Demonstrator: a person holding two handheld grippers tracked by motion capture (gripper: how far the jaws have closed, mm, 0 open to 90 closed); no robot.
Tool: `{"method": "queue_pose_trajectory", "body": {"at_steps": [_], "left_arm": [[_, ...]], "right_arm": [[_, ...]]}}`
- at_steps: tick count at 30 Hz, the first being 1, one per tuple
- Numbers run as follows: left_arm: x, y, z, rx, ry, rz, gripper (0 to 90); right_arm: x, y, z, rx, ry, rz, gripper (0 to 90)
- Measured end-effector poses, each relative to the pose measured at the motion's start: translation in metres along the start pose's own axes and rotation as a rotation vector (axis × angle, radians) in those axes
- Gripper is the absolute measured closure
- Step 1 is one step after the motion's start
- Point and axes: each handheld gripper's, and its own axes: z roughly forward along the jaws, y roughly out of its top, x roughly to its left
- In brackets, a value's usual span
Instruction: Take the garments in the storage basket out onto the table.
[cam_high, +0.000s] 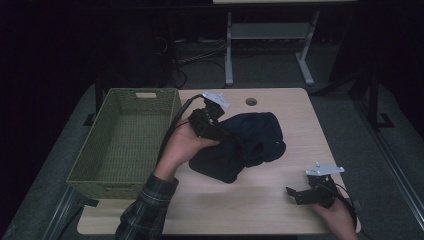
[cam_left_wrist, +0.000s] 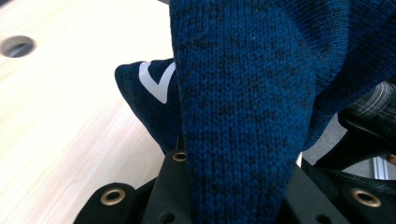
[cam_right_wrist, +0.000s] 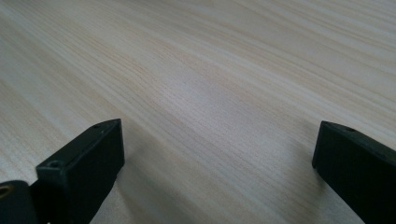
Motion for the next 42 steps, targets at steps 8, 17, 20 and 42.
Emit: {"method": "queue_pose_trajectory", "body": {"at_steps": [8,17,20,42], "left_arm": [[-0.002,-0.008,0.042,0.034,-0.053,-0.012,82.0],[0.008,-0.022,0.071,0.070,-0.075,-0.050,81.9],[0.014,-0.027,0.078,0.080,-0.073,-0.059,81.9],[0.054,-0.069,0.106,0.115,0.020,-0.150,81.8]], "right_arm": [[0.000,0.000,0.000,-0.001,0.001,0.000,2.0],[0.000,0.000,0.000,-0.002,0.001,-0.004,2.0],[0.000,0.000,0.000,-0.001,0.001,-0.001,2.0],[0.000,0.000,0.000,0.003,0.006,-0.009,2.0]]}}
